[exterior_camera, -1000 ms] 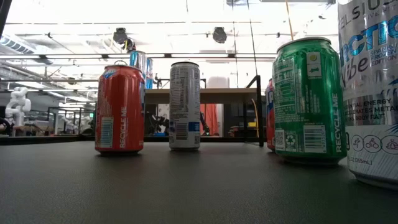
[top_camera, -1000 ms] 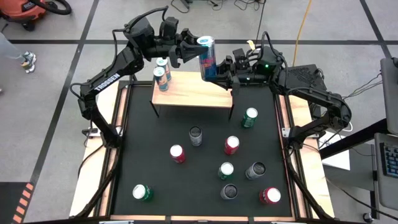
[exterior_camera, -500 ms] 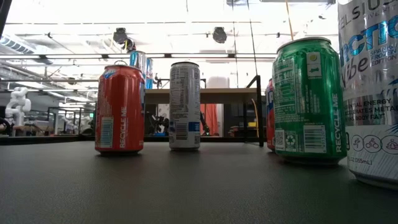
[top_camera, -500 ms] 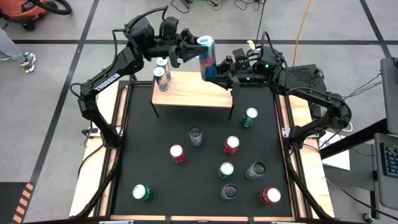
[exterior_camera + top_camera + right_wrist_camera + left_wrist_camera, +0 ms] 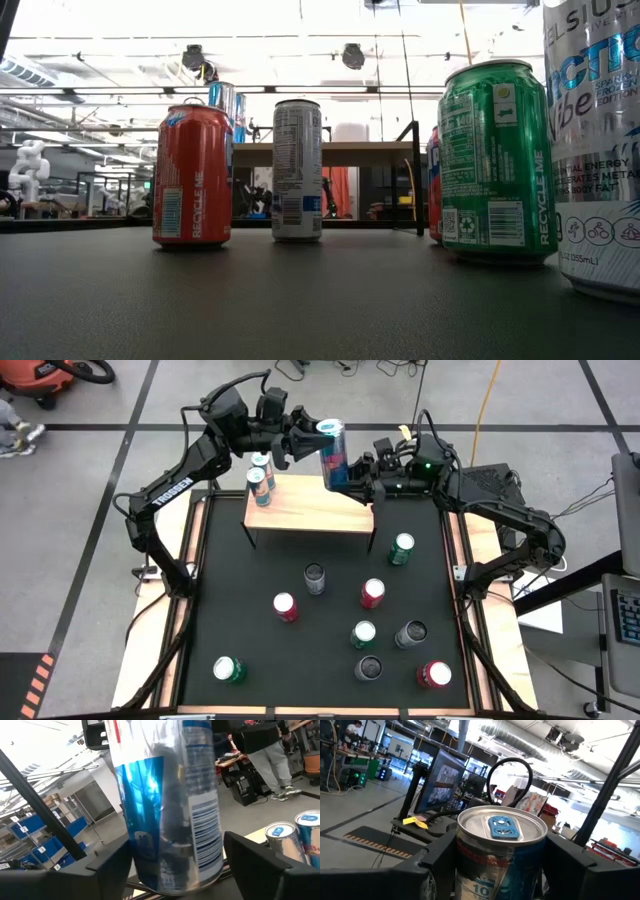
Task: Place canned beverage on shelf
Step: Put the blue soda can on the shelf
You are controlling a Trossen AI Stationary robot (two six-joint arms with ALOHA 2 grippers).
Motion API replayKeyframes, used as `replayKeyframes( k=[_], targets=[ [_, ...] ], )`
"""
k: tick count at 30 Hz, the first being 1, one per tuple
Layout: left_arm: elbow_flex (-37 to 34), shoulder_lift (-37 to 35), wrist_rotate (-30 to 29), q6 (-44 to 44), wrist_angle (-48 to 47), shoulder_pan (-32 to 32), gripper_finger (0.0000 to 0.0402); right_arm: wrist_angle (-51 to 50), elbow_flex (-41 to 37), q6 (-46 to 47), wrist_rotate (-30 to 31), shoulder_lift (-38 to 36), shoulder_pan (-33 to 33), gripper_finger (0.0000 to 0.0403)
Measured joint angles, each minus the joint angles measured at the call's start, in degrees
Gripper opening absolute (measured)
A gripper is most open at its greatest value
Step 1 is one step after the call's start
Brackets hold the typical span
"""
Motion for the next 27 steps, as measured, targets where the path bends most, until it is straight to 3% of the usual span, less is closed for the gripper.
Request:
replayKeyframes(
  k=[12,27],
  targets=[
    [0.0,-0.3,3.6,-0.2,-0.4,1.9,0.0237,-6.0,0.0,0.8,-1.0,-1.3,-1.8,0.0339],
    [0.0,-1.8,9.7,-0.2,-1.9,9.1,0.0237,-9.9,0.0,-1.2,-3.1,-2.4,-3.9,0.0341]
  ],
)
